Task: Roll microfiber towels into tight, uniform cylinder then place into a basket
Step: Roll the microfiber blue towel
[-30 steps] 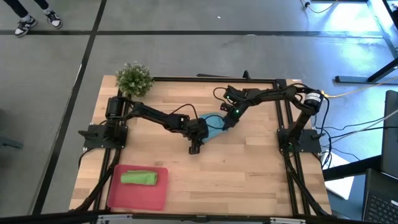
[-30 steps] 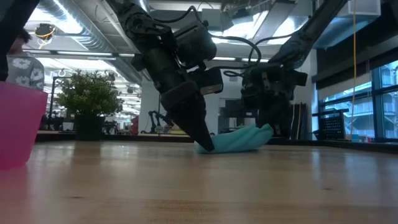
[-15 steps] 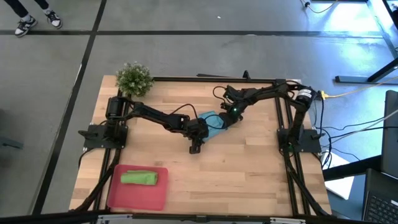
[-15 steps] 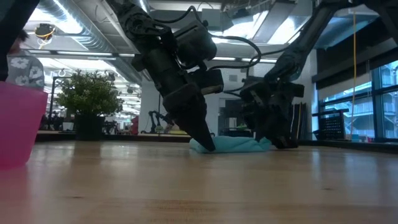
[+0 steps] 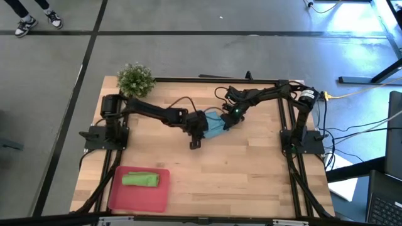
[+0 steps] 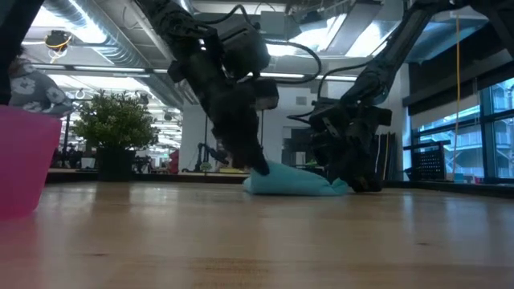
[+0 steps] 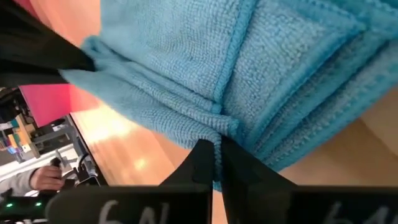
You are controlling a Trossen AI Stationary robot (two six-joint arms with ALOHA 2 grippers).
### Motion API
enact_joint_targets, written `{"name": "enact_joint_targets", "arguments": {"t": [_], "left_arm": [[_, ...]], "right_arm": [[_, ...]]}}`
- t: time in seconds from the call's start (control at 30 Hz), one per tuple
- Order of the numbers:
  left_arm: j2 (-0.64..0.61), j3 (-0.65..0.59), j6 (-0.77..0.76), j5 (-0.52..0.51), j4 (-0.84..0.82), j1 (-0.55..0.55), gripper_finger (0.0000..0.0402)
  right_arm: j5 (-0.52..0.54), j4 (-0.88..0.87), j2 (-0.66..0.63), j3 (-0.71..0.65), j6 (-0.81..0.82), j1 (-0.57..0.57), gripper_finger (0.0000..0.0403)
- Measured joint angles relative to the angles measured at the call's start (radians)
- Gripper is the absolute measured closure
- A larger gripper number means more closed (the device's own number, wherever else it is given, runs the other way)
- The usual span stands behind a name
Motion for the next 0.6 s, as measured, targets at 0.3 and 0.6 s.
{"name": "enact_joint_targets", "arguments": {"t": [0.3,0.6], "left_arm": [[-0.043,0.001,-0.188,0.097,-0.047,0.113,0.0401],[-0.035,0.004,-0.262,0.044,-0.065,0.167,0.0401]], "right_arm": [[0.024,0.011,0.002,0.0,-0.017,0.006,0.0392],[0.037,0.013,0.003,-0.001,-0.024,0.023,0.0392]]}}
